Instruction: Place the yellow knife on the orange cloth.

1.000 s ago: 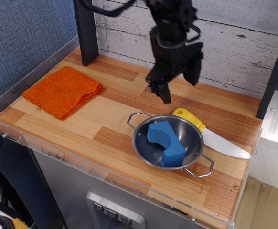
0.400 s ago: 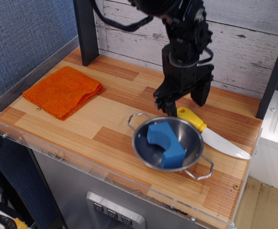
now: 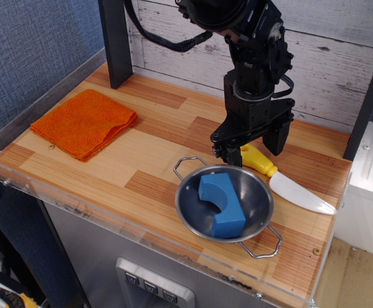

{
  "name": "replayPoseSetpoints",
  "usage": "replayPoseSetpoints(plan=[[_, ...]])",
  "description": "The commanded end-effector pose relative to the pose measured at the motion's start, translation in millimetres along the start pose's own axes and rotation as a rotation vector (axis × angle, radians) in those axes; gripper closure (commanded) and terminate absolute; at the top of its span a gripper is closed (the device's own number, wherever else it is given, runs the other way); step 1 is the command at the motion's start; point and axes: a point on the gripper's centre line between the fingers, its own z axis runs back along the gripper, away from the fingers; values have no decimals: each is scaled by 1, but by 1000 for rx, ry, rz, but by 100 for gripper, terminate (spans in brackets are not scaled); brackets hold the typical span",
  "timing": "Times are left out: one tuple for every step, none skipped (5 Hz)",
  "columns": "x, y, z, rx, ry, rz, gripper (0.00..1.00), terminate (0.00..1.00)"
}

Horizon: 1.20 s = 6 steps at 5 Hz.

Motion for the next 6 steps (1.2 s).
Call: replayPoseSetpoints(plan=[[0,-10,16,-45,-46,-45,100,0],[2,-10,19,-43,-71,-60,100,0],[5,-11,25,-54,-83,-79,100,0],[14,-11,37,-76,-99,-68,100,0],[24,-12,52,-91,-118,-71,100,0],[37,-15,72,-114,-145,-85,100,0]])
